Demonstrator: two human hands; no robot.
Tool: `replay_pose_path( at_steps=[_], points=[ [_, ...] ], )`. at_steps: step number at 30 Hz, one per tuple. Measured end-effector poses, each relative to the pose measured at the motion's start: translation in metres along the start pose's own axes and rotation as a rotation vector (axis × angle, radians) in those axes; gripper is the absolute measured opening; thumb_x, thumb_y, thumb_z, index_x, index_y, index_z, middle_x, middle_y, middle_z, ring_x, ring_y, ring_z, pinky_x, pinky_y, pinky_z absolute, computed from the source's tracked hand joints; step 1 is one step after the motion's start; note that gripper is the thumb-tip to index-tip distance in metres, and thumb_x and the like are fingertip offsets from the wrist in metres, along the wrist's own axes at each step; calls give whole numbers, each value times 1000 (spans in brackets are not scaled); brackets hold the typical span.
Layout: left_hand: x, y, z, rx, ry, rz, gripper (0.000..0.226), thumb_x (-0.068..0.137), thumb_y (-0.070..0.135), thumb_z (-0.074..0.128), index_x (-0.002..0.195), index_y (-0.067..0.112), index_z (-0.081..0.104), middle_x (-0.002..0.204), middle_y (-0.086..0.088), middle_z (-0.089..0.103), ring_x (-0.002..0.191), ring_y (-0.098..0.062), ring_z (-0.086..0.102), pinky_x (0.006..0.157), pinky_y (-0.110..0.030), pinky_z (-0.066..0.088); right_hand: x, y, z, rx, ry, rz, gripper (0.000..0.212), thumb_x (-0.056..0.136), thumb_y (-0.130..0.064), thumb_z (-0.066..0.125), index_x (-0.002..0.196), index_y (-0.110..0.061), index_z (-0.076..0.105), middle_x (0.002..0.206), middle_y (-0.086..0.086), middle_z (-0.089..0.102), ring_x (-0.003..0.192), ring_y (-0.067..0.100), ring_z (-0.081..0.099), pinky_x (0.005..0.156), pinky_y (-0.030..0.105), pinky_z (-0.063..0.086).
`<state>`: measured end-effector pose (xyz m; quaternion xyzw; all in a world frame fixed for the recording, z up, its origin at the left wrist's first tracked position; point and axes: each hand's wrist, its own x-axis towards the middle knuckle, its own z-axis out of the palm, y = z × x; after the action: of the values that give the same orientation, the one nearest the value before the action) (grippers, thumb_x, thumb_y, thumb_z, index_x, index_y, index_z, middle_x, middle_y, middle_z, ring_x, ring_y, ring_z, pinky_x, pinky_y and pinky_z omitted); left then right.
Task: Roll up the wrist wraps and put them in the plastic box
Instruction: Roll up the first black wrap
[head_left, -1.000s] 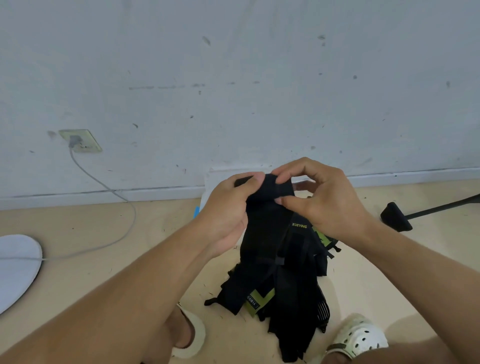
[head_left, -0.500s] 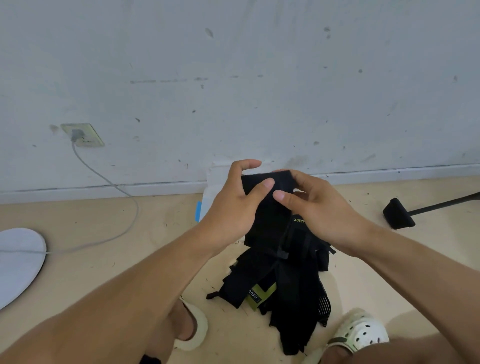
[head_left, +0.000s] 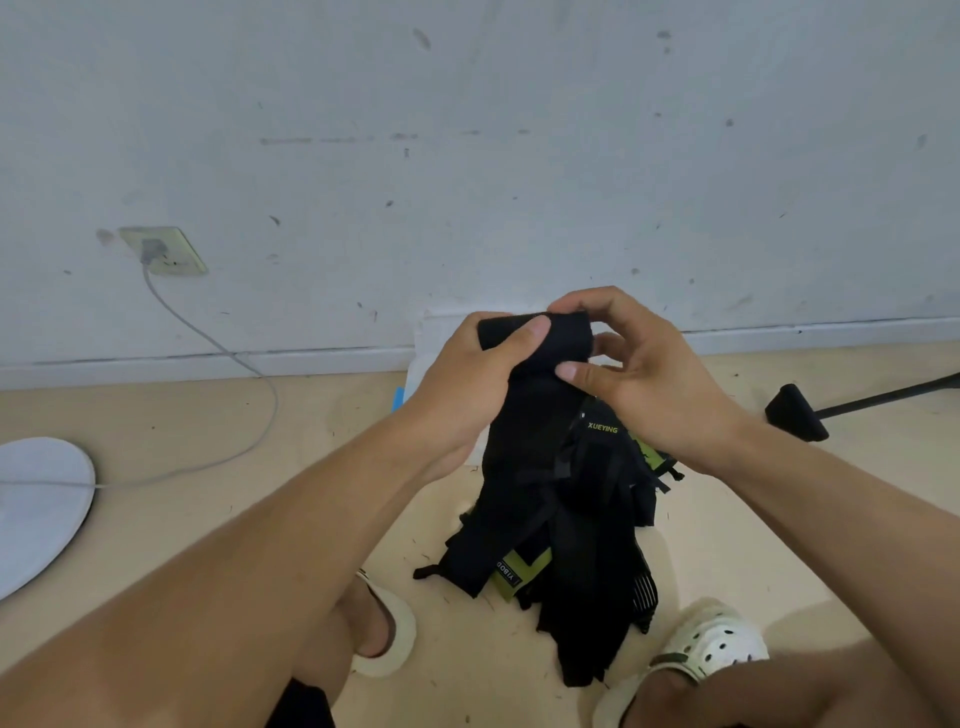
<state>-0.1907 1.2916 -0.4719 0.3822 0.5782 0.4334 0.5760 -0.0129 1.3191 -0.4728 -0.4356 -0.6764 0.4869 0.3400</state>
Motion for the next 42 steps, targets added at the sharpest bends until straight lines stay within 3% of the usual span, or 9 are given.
replay_pose_path(
  at_steps=[4, 8, 13, 19, 25, 31, 35, 37, 42],
  points=[
    [-1, 1, -3, -56, -13, 32, 25, 100, 25, 68, 123, 22, 61, 120, -5, 68, 110, -20, 69, 76, -24, 58, 0, -4, -1, 78, -20, 106, 38, 94, -24, 75, 128, -35, 64, 121, -9, 71, 102, 17, 73, 91, 28, 58],
    [-1, 2, -2, -95, -48, 25, 27, 99, 22, 68, 125, 18, 60, 122, -9, 67, 112, -23, 68, 82, -30, 59, 1, -5, -2, 146, -14, 119, 34, 93, -14, 75, 123, -28, 67, 122, 1, 71, 102, 22, 73, 89, 30, 60],
    [-1, 1, 2, -75, -59, -25, 37, 102, 42, 62, 130, 19, 61, 125, -5, 71, 118, -21, 68, 103, -42, 57, -1, -1, -4, 136, -9, 79, 38, 90, -5, 78, 115, -32, 70, 115, 1, 74, 109, 36, 67, 101, 50, 57],
    [-1, -2, 0, -32, -72, 13, 26, 101, 21, 67, 127, 24, 61, 126, -5, 67, 119, -24, 67, 99, -37, 58, 0, -4, -14, 149, -76, 155, 37, 89, -19, 78, 123, -29, 70, 119, -5, 74, 106, 25, 74, 104, 46, 56],
    [0, -4, 1, -4, -86, 35, 48, 90, 32, 78, 134, 35, 59, 137, -5, 64, 125, -21, 64, 107, -40, 53, 1, -5, -15, 150, -56, 146, 38, 89, -6, 77, 121, -25, 70, 118, -2, 74, 100, 29, 75, 95, 37, 61],
    [-2, 0, 3, -7, -98, 36, 37, 101, 40, 63, 133, 22, 57, 123, 2, 71, 113, -13, 70, 104, -40, 57, 3, -6, -11, 104, 68, 30, 42, 85, -2, 82, 111, -34, 73, 109, 0, 75, 96, 38, 69, 92, 48, 61],
    [-1, 1, 1, 2, -92, 53, 45, 99, 48, 65, 136, 24, 58, 126, 4, 72, 116, -13, 70, 105, -40, 55, 2, -10, -7, 106, 101, -21, 42, 83, 3, 82, 107, -30, 73, 109, 0, 75, 88, 14, 71, 79, 26, 60],
    [-2, 2, 0, 6, -98, 60, 45, 100, 51, 63, 135, 23, 60, 125, 4, 73, 114, -12, 71, 101, -35, 56, 2, -10, -5, 88, 101, -32, 42, 81, 3, 83, 106, -28, 73, 109, 1, 75, 89, 14, 71, 78, 23, 59],
    [-3, 2, -3, 18, -56, 69, 31, 103, 35, 63, 129, 19, 57, 119, -1, 71, 99, -8, 72, 74, -18, 57, 3, -10, -6, 98, 48, 10, 42, 77, 0, 87, 107, -25, 72, 109, -3, 75, 94, 15, 73, 83, 28, 61]
  ],
)
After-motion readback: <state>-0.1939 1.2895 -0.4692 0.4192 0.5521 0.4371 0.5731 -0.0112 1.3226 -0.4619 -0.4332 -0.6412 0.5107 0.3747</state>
